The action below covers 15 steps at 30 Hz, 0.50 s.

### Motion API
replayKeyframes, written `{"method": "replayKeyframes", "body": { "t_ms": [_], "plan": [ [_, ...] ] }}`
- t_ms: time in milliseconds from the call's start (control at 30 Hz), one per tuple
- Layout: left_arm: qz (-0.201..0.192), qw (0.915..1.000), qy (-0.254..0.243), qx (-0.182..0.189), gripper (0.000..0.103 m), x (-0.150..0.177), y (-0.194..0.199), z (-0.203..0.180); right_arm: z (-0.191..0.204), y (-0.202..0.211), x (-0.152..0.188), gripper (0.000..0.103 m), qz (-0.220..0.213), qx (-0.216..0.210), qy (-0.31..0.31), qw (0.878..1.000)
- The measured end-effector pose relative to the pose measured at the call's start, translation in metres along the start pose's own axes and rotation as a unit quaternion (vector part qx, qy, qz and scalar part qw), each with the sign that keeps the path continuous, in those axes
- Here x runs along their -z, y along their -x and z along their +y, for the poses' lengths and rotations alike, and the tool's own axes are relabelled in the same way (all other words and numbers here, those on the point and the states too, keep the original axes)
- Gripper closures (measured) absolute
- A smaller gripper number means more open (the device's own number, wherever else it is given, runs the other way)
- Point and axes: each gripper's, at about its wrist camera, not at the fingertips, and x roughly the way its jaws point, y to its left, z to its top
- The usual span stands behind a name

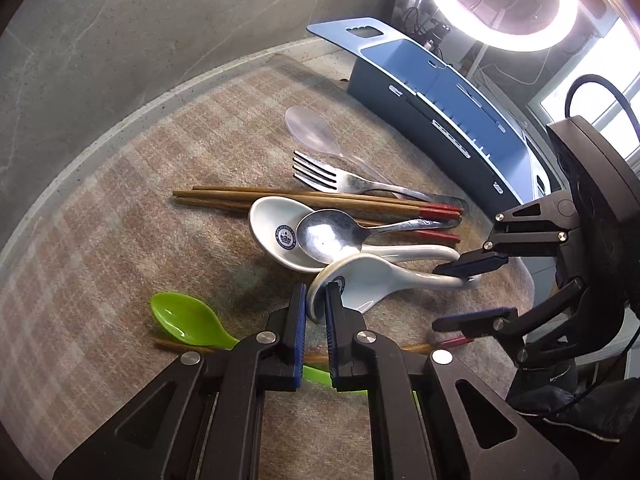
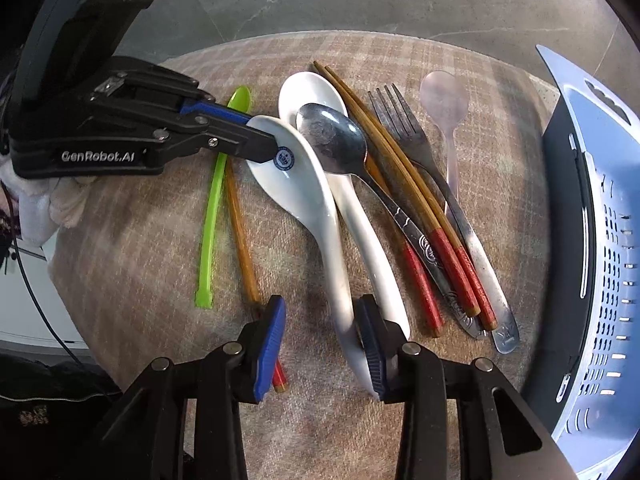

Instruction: Organize utensils

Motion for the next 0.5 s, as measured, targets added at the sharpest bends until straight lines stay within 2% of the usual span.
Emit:
{"method": "replayKeyframes", "body": {
  "t_ms": [100,133,167,500],
  "plan": [
    [-0.003,1.0,0.001,0.001,0.095,0.002,0.001,0.0,-0.01,0.0,-0.002,0.075,0.001,-0.022,-0.02,1.0],
    [-0.004,1.0,0.002,0.001,0.095,0.003,0.001,0.0,-0.013,-0.001,-0.003,0.079,0.001,-0.018,-0.022,1.0],
    [-0.006,1.0,0.004,0.001,0.096,0.004,0.001,0.0,-0.015,-0.003,-0.005,0.089,0.001,-0.004,-0.02,1.0],
    [-0.038,0.9993,0.006,-0.002,0.096,0.006,0.027,-0.01,-0.003,0.012,-0.003,0.091,-0.024,0.023,0.0,0.999]
  ]
}}
